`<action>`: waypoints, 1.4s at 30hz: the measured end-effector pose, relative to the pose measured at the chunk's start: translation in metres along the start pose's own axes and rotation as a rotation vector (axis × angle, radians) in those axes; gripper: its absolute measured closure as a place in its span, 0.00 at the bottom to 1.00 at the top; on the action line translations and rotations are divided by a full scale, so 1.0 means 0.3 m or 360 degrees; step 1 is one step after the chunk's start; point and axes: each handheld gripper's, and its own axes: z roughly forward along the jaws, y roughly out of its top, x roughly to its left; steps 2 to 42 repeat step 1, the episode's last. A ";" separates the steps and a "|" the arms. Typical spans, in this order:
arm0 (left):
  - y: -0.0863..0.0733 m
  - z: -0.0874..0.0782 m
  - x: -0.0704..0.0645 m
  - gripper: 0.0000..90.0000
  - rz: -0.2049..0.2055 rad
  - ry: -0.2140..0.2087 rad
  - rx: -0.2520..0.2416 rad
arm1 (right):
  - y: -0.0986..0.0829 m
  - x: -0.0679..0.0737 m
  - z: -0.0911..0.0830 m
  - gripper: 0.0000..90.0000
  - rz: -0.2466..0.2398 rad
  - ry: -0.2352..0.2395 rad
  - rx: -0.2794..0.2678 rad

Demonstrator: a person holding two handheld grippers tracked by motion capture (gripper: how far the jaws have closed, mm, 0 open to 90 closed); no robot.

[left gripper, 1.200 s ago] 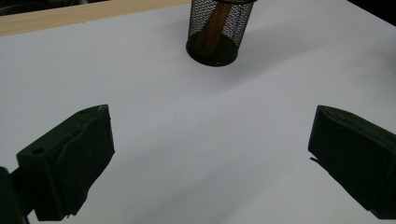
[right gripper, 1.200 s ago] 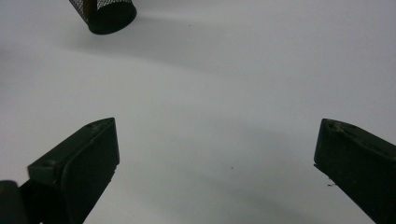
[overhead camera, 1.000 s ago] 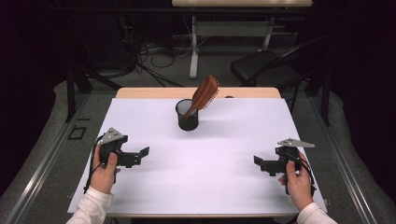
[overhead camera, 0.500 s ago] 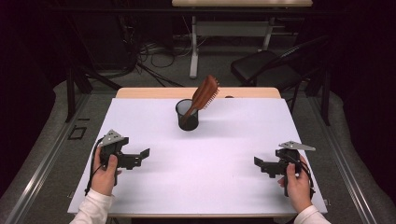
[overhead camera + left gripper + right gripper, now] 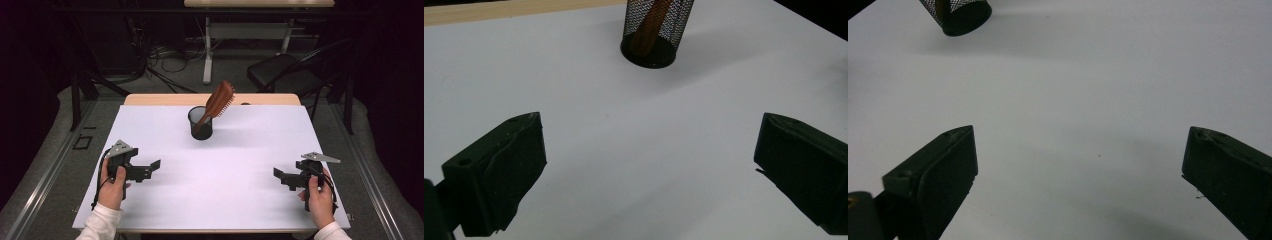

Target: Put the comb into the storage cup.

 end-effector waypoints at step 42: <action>-0.001 0.000 0.002 0.00 -0.0001 -0.0001 0.0000 | -0.001 -0.001 -0.001 0.01 0.0001 0.0002 0.0000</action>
